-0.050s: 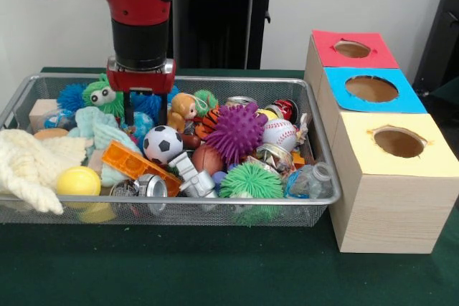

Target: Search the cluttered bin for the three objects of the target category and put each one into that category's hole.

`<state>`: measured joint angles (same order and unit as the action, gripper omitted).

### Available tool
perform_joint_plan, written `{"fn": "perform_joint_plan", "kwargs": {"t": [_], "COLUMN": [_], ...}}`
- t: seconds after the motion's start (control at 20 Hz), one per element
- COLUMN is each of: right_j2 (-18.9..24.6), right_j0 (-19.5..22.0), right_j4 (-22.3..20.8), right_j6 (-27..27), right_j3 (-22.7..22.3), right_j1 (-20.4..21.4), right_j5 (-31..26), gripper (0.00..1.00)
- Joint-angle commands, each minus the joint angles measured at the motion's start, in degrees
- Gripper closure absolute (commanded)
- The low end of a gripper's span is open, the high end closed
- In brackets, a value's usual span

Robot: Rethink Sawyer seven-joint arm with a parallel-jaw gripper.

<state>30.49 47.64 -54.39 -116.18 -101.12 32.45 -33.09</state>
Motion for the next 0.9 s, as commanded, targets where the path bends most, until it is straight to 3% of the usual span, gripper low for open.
{"fn": "perform_joint_plan", "kwargs": {"t": [0.05,0.45,0.9], "right_j2": [-2.23,0.49,2.95], "right_j0": [-0.73,4.03,8.11], "right_j4": [-2.54,1.63,3.29], "right_j6": [2.11,8.2,14.22], "right_j3": [4.08,1.34,1.24], "right_j1": [-7.39,-4.76,-3.07], "right_j5": [3.78,0.43,-2.48], "gripper": [0.0,0.0,0.0]}}
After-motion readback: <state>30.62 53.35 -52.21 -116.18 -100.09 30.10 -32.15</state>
